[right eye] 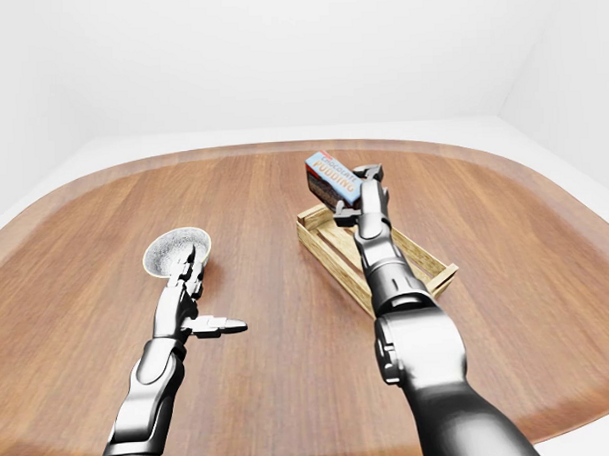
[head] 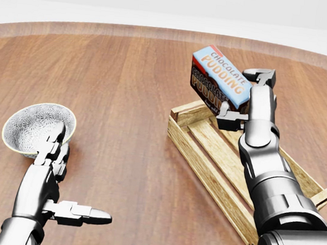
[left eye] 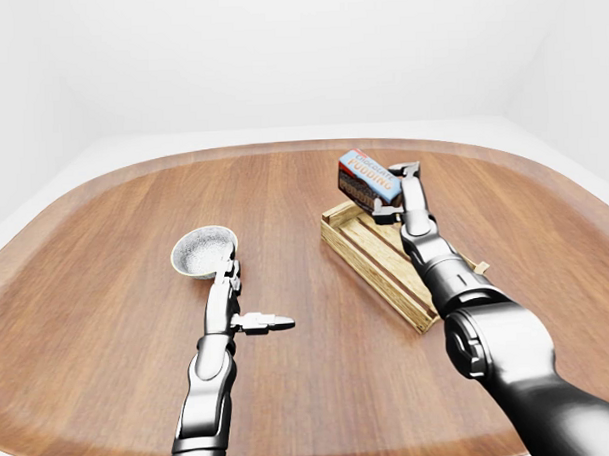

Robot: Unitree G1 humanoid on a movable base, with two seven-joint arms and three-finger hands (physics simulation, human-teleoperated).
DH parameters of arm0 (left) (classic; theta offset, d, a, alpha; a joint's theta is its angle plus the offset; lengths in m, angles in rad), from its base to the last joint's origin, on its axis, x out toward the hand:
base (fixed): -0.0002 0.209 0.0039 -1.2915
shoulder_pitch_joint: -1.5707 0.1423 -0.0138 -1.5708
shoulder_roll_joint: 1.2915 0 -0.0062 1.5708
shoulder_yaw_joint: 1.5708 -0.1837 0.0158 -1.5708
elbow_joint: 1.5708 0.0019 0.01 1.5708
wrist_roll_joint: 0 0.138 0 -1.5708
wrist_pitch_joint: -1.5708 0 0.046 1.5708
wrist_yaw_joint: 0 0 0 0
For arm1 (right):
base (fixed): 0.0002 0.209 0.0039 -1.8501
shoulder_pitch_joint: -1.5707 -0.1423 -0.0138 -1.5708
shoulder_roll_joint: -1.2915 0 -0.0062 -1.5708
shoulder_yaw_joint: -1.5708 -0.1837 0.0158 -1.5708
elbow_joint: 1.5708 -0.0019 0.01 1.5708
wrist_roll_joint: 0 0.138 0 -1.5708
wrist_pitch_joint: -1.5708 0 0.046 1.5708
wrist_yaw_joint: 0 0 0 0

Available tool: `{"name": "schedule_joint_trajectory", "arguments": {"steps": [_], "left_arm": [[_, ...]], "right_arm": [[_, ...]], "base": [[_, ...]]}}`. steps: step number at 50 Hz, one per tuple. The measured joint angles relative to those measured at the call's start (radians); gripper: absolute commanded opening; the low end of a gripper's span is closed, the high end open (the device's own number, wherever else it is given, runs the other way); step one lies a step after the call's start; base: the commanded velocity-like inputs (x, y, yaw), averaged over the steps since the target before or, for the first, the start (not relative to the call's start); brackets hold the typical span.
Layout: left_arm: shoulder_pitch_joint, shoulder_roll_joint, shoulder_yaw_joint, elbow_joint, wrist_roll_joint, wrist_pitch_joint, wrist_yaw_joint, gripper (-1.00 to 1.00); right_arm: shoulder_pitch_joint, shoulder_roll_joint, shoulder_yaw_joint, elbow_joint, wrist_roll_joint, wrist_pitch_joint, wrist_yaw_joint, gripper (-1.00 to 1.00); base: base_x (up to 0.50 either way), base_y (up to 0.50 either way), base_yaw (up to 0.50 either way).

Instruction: Pick up the chocolate pudding and put it in the tray.

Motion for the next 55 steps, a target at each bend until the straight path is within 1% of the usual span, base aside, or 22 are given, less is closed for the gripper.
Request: {"name": "schedule_joint_trajectory", "arguments": {"steps": [25, 45, 55], "left_arm": [[0.001, 0.0, -0.001, 0.004, 0.003, -0.004, -0.003, 1.0], [-0.001, 0.0, 0.0, 0.0, 0.002, 0.003, -0.001, 1.0], [-0.004, 0.0, 0.001, 0.003, 0.001, 0.003, 0.0, 1.0]], "right_arm": [[0.029, -0.045, -0.01, 0.013, -0.018, 0.0, -0.005, -1.0], [0.071, -0.057, -0.016, 0.024, -0.031, 0.0, -0.009, -1.0], [0.089, -0.062, -0.02, 0.03, -0.034, 0.0, -0.011, -1.0]], "base": [[0.0, 0.0, 0.0], [0.0, 0.0, 0.0], [0.0, 0.0, 0.0]]}}
